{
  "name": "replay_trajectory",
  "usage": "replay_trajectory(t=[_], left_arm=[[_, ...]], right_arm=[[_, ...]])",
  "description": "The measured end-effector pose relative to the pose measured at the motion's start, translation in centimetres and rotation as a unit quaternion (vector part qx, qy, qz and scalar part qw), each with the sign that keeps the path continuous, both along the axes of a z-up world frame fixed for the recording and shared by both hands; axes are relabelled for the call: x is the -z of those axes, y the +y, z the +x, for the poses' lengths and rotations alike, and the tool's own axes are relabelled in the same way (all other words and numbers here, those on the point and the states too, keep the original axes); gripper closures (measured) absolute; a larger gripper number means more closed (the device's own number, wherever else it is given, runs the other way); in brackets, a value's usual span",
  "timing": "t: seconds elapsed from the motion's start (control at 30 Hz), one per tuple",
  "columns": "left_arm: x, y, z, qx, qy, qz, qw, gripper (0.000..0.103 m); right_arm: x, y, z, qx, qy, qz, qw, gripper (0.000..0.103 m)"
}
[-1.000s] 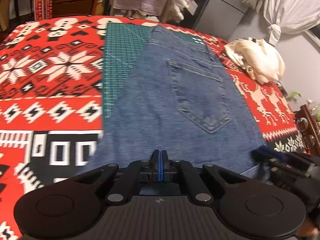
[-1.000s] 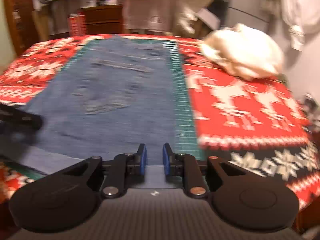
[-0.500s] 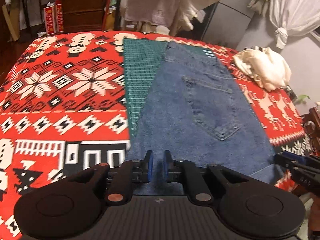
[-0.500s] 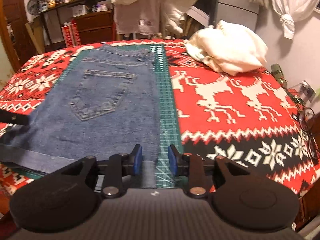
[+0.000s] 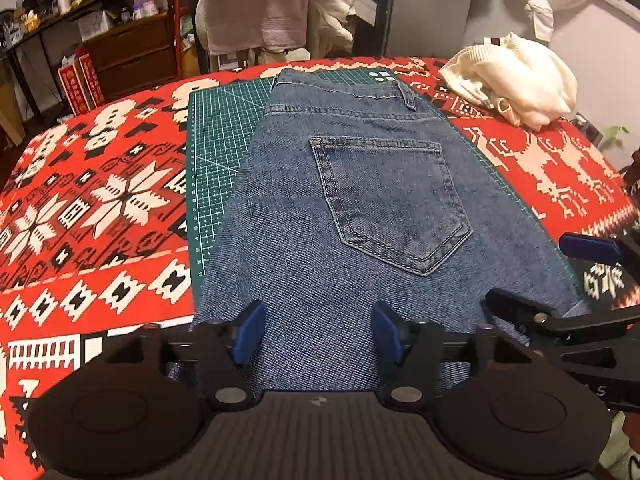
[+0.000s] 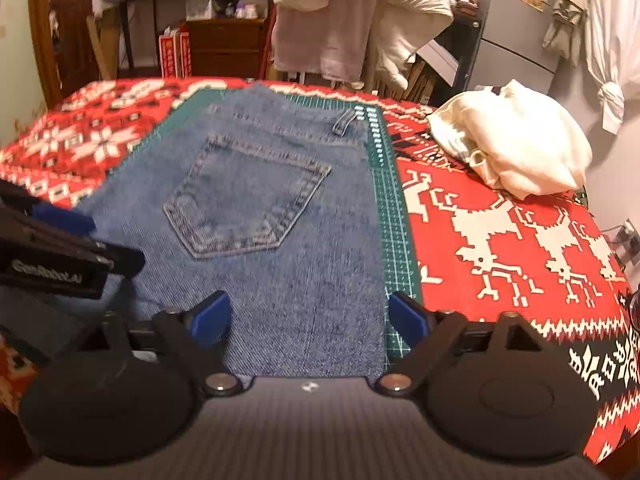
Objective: Fold clothes
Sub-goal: 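Unfold the shorts flat again and smooth the hem with both grippers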
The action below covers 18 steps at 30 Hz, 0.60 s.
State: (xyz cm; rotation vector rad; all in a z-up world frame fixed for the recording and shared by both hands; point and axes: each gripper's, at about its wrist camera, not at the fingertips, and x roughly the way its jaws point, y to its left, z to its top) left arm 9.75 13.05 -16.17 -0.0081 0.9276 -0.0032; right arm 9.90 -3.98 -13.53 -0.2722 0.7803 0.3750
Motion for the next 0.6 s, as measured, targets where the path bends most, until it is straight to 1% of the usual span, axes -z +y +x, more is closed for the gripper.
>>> replay_trajectory(t=[0.03, 0.1, 0.13, 0.2, 0.23, 0.27, 0.3, 0.4, 0.6], left_arm=[[0.1, 0.0, 0.0, 0.000, -0.001, 0.003, 1.0000, 0.034], [0.3, -0.1, 0.0, -0.002, -0.003, 0.008, 1.0000, 0.023], [0.4, -0.1, 0.1, -0.005, -0.002, 0.011, 0.9999, 0.020], [0.6, -0.4, 0.0, -0.006, -0.006, 0.018, 0.9998, 0.014], [0.7, -0.5, 0.0, -0.007, -0.008, 0.025, 0.9996, 0.012], [0.8, -0.6, -0.1, -0.008, -0.011, 0.033, 0.9994, 0.005], [0.9, -0.5, 0.0, -0.012, -0.010, 0.032, 0.9994, 0.000], [1.2, 0.2, 0.2, -0.025, -0.005, 0.017, 0.9995, 0.000], [1.2, 0.1, 0.1, -0.026, -0.010, 0.019, 0.9994, 0.000]], right_arm=[[0.4, 0.1, 0.1, -0.001, 0.003, -0.003, 1.000, 0.008], [0.7, -0.1, 0.1, 0.001, 0.006, -0.002, 1.000, 0.004], [0.8, -0.2, 0.1, 0.003, 0.007, 0.000, 1.000, 0.001], [1.0, -0.4, 0.2, 0.008, 0.009, 0.005, 1.000, 0.001], [1.1, -0.5, 0.2, 0.010, 0.011, 0.008, 1.000, 0.001], [1.2, -0.6, 0.2, 0.013, 0.012, 0.010, 1.000, 0.001], [1.3, -0.7, 0.2, 0.015, 0.013, 0.013, 1.000, 0.001], [1.4, -0.9, 0.3, 0.019, 0.015, 0.021, 0.999, 0.000], [1.7, -1.6, 0.4, 0.041, 0.027, 0.045, 0.998, 0.000]])
